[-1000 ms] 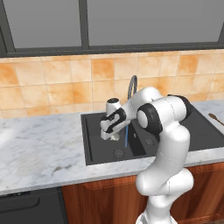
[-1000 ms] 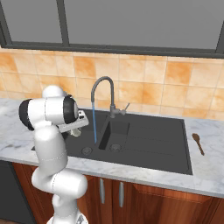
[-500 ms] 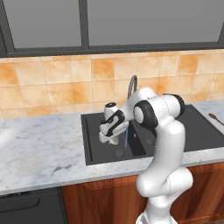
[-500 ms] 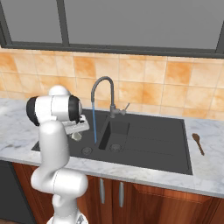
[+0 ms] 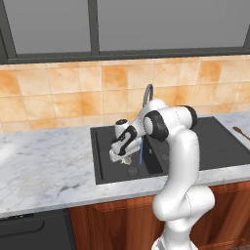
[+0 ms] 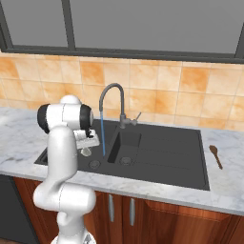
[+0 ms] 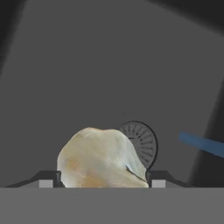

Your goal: Turn on the sink faucet. Then move the garlic from the counter to the sink. Turn off the sink. Move the vegetable from the sink to the pot next to the stove. Finally move the pot to the front center burner.

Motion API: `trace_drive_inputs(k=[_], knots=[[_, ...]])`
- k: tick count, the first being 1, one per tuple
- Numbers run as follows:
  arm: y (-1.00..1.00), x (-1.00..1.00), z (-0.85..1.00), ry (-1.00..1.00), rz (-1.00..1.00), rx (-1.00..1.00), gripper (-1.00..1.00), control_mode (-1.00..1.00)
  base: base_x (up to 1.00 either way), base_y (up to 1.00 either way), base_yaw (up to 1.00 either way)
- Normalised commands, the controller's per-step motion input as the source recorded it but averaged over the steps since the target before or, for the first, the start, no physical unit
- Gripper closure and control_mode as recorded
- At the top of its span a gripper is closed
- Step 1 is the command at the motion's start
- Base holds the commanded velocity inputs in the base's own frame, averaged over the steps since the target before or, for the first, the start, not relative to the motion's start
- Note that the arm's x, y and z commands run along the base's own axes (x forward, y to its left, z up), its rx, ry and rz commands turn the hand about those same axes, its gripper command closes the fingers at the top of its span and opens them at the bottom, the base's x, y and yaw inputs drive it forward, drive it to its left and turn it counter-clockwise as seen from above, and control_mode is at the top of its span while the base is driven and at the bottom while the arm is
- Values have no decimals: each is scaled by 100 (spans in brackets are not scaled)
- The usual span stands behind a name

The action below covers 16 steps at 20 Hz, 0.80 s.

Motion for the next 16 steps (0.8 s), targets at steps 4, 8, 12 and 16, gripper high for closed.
trace_drive_inputs(k=[4, 8, 12, 16], knots=[[0, 17, -36, 0, -11, -3, 100, -100, 0, 0, 0], [0, 17, -33, 0, -11, -2, 100, -100, 0, 0, 0], [0, 13, -28, 2, -9, 0, 100, -100, 0, 0, 0], [0, 6, -21, 1, -6, 0, 100, -100, 0, 0, 0]])
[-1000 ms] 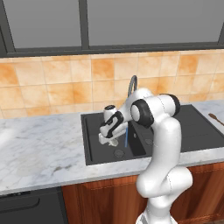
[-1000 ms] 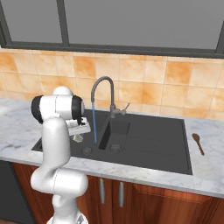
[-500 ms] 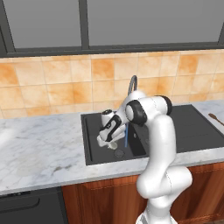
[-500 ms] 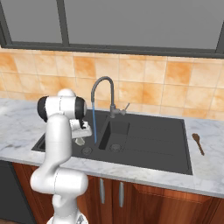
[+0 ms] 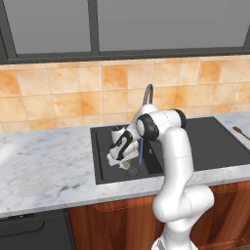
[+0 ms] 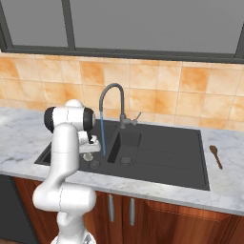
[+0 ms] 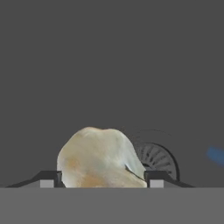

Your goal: Turn on the sink faucet. Then move the garlic from the counter to the sink. Turn off the sink. Move the vegetable from the sink to the pot next to the stove. Finally move the pot to the front center burner.

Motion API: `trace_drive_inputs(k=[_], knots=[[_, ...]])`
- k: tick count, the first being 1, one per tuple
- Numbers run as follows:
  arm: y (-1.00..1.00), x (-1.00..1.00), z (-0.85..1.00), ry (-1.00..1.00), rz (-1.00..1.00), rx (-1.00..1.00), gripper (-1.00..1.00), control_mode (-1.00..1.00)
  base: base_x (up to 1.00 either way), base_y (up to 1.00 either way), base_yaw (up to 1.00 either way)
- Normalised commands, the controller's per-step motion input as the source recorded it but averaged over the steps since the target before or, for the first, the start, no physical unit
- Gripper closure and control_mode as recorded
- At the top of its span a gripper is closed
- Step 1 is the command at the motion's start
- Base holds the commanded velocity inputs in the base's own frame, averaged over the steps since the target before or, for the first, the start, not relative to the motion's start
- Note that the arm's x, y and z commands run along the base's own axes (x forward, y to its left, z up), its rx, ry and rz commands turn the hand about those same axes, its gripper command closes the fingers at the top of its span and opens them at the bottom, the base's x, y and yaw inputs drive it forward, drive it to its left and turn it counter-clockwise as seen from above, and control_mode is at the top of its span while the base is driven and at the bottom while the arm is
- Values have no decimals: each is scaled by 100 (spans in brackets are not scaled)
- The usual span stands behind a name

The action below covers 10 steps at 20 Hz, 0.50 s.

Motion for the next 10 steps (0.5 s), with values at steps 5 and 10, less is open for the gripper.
trace_drive_inputs(k=[5, 10], knots=[[0, 2, -26, 1, -4, 0, -100, -100, 0, 0, 0], [-8, -1, -7, 0, -2, 3, -100, -100, 0, 0, 0]])
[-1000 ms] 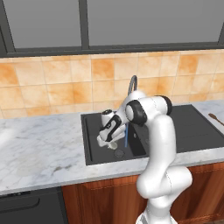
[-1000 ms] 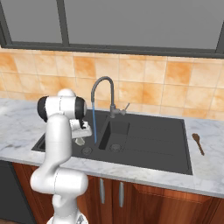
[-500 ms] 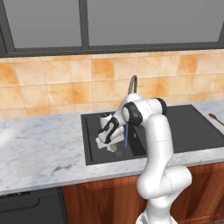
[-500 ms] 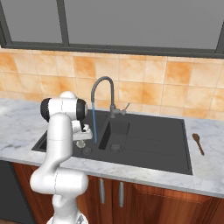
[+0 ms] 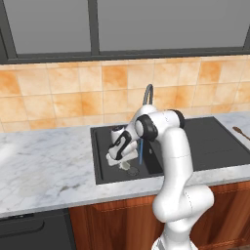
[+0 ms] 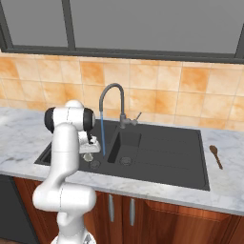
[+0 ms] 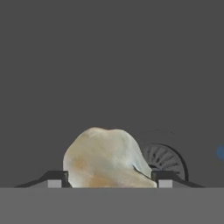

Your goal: Turn on the sink faucet. Then move the garlic from the counter to the sink. Turn off the sink. Move the vegetable from the sink to the pot next to the stove. Finally move the pot to the front center burner.

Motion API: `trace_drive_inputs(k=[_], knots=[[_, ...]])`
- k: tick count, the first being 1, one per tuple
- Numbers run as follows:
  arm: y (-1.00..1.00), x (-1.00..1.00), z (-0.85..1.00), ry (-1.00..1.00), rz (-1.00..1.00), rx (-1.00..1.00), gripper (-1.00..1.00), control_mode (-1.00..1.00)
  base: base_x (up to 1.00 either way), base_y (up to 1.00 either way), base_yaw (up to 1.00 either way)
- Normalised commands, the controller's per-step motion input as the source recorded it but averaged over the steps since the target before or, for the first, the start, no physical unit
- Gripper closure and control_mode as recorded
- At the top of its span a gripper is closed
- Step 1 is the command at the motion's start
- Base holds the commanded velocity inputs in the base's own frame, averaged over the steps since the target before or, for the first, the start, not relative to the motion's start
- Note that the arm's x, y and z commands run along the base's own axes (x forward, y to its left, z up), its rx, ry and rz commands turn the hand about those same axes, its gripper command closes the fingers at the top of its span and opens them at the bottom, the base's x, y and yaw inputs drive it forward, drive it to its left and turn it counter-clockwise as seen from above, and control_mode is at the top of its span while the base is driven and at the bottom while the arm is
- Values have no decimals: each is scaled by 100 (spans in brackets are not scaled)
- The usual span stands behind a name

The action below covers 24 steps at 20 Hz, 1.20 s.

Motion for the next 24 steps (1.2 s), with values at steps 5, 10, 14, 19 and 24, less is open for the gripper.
trace_drive_inputs(k=[5, 10, 14, 19, 24], knots=[[-4, -11, 11, -7, -3, 1, -100, -100, 0, 0, 0], [-1, -26, 10, -10, -4, 0, -100, -100, 0, 0, 0], [0, -40, 43, -15, -4, 0, -100, -100, 0, 0, 0], [-1, -38, 70, -14, -5, 0, -100, -100, 0, 0, 0], [-3, -31, 84, -9, -5, 0, -100, -100, 0, 0, 0]])
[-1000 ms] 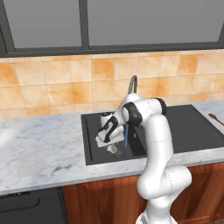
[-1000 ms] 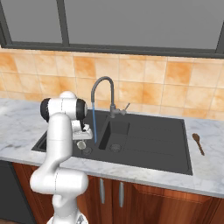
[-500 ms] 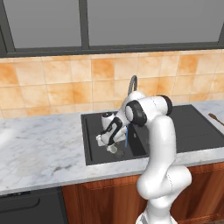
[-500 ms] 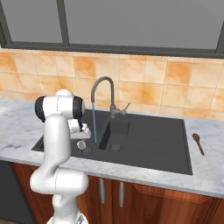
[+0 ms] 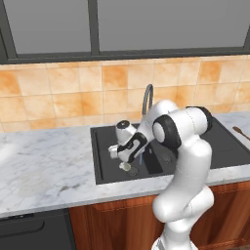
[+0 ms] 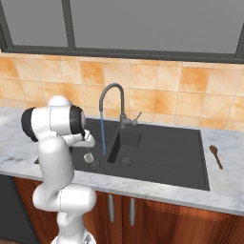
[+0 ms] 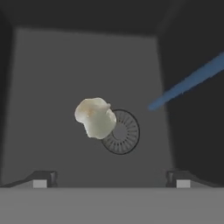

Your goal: Turn on the sink faucet. Then move the garlic from the counter to the sink. Turn off the sink. Move the vegetable from the sink to the pot next to the stove. Finally move the pot to the front center burner.

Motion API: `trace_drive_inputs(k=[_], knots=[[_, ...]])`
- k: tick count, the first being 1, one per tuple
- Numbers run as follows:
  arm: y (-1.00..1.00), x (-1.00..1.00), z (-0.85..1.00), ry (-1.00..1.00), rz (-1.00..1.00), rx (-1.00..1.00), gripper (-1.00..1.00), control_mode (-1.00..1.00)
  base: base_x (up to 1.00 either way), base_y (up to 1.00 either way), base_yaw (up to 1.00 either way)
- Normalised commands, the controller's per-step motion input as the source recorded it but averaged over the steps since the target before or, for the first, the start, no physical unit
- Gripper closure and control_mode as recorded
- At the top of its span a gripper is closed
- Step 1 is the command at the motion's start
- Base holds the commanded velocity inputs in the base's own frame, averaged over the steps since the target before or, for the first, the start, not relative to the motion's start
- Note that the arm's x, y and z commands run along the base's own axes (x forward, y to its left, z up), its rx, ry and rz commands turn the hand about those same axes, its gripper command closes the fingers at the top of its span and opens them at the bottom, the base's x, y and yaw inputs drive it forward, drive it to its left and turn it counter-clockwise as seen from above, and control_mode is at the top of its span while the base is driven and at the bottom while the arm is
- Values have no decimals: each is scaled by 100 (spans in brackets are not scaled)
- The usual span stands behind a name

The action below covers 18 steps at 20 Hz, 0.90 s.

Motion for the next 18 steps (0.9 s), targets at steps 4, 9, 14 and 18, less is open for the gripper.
trace_drive_inputs(k=[4, 9, 14, 18], knots=[[-5, -20, 98, -3, -5, 0, -100, -100, 0, 0, 0], [-20, -10, 93, 0, -3, 0, -100, -100, 0, 0, 0], [-38, -17, 55, 0, -1, 0, -100, -100, 0, 0, 0], [-61, -14, 15, 0, 0, 3, -100, -100, 0, 0, 0]])
